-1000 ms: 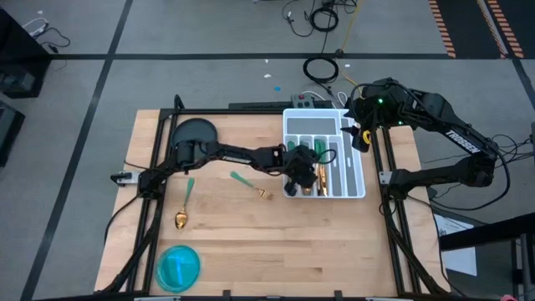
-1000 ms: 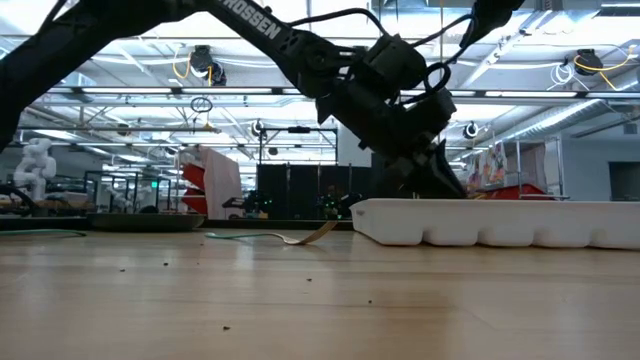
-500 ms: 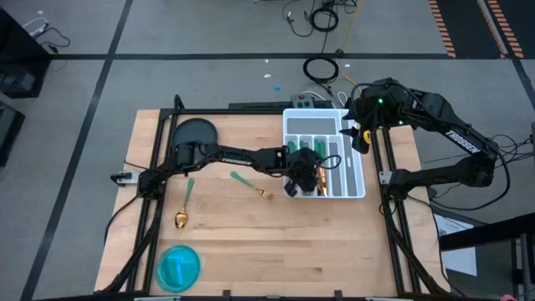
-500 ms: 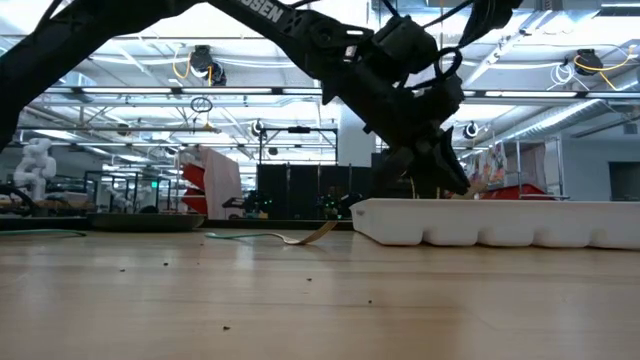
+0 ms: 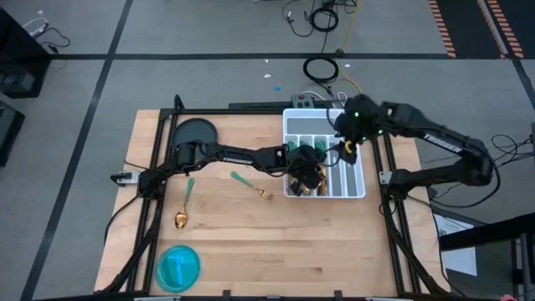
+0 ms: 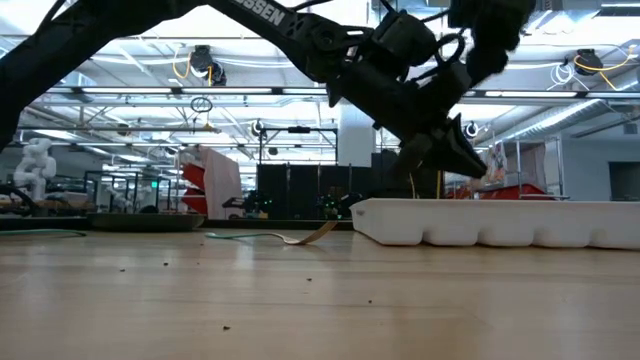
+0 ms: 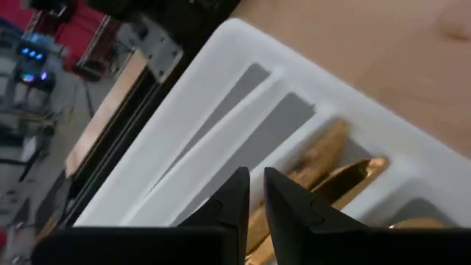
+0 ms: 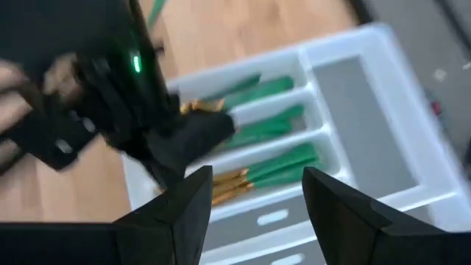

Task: Sort silverware
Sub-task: Put the green knife into the white silverware organizer, then put the green fork into the white silverware organizer

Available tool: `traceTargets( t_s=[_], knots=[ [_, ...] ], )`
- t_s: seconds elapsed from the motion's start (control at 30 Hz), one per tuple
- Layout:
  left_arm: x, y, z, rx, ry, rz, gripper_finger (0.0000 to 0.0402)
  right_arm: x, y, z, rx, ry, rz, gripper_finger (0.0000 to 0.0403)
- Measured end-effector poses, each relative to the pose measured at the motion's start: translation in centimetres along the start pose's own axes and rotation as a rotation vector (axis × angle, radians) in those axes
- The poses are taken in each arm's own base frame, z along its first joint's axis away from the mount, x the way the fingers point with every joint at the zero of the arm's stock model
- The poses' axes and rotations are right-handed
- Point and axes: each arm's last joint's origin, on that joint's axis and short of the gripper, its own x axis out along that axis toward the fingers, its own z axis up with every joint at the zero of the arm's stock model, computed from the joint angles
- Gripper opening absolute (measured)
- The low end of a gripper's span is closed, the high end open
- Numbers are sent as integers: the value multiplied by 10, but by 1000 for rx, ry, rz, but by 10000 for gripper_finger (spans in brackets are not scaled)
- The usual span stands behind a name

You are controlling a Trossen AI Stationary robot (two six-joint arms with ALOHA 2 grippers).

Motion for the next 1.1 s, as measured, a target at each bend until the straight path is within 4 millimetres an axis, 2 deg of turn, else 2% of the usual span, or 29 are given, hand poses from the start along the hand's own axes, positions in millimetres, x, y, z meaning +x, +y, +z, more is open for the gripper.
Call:
traceTargets(
  t_s=[0.2, 0.33, 0.47, 0.57, 0.67, 0.77, 0.83, 0.97, 1.1],
  knots=[
    [0, 0, -3, -56, 83, 41, 50, 29, -2, -30, 17, 21, 15, 205],
    [0, -1, -3, -105, 125, 59, 50, 30, -1, -41, 38, 18, 18, 205],
    [-1, -2, 2, -97, 140, 87, 50, 14, -4, -46, 54, -20, -26, 205],
    [-2, -3, 7, -91, 154, 104, 50, -6, -5, -47, 57, -93, -89, 205],
    [-14, 4, 17, -128, 146, 131, 50, -30, -3, -47, 57, -189, -134, 205],
    [-43, 23, 36, -211, 80, 187, 50, -53, -2, -50, 57, -277, -184, 205],
    [-71, 39, 50, -246, 31, 229, 50, -64, 0, -53, 55, -322, -193, 205],
    [-138, 68, 72, -277, -36, 313, 50, -76, 3, -60, 59, -381, -196, 205],
    [-208, 78, 74, -344, -17, 233, 50, -79, 4, -61, 71, -406, -195, 205]
  ],
)
